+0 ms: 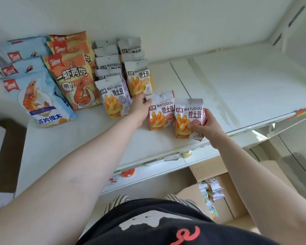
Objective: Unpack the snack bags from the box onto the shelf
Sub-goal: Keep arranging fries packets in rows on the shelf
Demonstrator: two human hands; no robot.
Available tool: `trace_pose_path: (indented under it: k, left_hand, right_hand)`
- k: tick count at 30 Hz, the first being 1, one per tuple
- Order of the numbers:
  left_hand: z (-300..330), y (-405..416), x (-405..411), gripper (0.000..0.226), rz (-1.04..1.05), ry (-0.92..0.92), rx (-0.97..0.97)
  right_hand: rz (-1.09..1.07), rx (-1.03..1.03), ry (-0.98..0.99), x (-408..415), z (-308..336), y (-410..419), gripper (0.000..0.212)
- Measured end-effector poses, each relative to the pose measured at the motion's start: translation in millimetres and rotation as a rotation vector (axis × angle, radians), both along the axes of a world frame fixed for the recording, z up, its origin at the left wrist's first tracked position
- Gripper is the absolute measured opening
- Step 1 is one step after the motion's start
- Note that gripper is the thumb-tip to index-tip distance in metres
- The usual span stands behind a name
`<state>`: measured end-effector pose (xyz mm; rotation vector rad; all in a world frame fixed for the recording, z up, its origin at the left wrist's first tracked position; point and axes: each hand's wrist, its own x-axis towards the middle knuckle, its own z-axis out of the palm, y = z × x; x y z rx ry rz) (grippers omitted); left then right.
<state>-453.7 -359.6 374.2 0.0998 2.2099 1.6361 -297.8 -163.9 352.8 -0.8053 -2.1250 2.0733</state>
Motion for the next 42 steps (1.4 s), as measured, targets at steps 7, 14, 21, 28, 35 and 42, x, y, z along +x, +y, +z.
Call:
trace_pose_path:
  k: [7,14,21,28,35,42]
  left_hand:
    - [21.0,2.5,-24.0,0.02,-0.288,0.431,-0.31]
    - [23.1,7.5,-28.8,0.016,-0.305,0.495,-0.458]
    - [30.3,-5.9,-21.5,0.018,-0.517,0.278,-0.287]
    - [35.6,-4.2,-13.9,0.019,-0.517,0.248,-0.345]
    - [32.9,0.8,-12.5,0.017,-0.511,0.267,-0.363]
    - [34.8,0.9,-24.7,0.022,-0.627,0.369,-0.414]
  right_hand:
    - [0.162,-0.066,0.048,-6.7,-6.4,22.6,0.072]
    - [0.514,-0.082,0.048,-15.9,-13.1,2.6,0.079]
    - [0.382,-0.088,0.095,-32.3,-32.4,-13.8,0.083]
    - [0.407,0.016,0.111,-42.4,-24.4,-21.0,0.07]
    - [0.352,0.113,0.141,-39.6,-29.3,-23.7,0.075]
    - [0.398,0.063,0.134,-36.7,-41.5,-43.4,0.134]
